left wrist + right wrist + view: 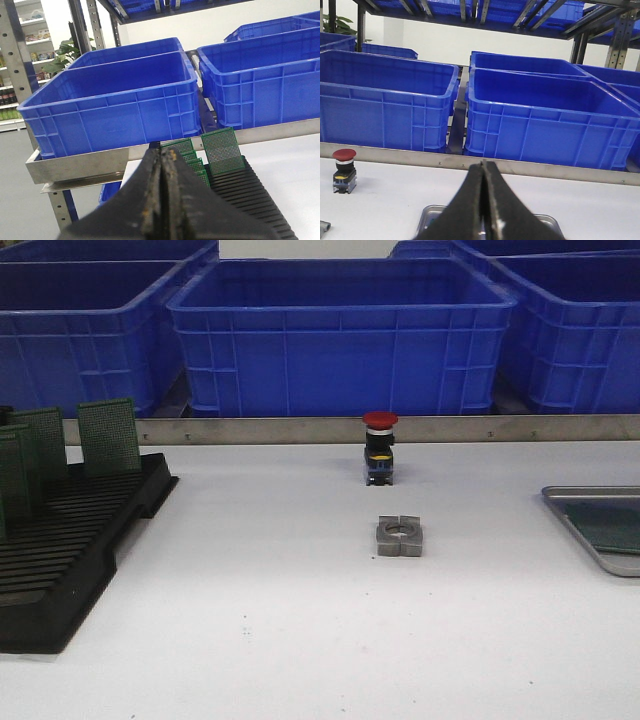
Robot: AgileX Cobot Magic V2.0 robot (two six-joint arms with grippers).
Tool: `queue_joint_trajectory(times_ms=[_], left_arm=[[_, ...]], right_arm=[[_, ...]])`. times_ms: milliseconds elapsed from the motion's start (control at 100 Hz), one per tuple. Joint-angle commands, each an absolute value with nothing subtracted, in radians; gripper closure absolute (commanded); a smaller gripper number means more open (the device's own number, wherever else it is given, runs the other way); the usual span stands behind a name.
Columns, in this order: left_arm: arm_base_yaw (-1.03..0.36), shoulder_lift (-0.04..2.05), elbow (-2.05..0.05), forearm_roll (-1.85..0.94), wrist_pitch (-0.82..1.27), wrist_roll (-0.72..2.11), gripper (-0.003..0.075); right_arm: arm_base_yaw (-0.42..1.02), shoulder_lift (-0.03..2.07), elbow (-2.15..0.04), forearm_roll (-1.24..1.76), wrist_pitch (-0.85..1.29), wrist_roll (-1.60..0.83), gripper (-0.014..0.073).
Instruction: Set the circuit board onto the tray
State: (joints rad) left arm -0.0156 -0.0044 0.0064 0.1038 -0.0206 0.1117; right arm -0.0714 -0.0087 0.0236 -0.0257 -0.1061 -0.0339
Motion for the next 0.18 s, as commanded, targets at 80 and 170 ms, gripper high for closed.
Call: queue_joint_trajectory(times_ms=[80,170], left_arm=[[-0.015,-0.036,0.043,0.095,-0.098,0.1,0.0739],[-0.015,-0.036,0.043,0.095,-0.098,0.1,0.0739]], right_arm=[[-0.076,-0.027,0.034,-0.033,-0.182,-0.031,0.0663],[-0.076,-0.027,0.034,-0.033,-0.182,-0.031,0.0663]])
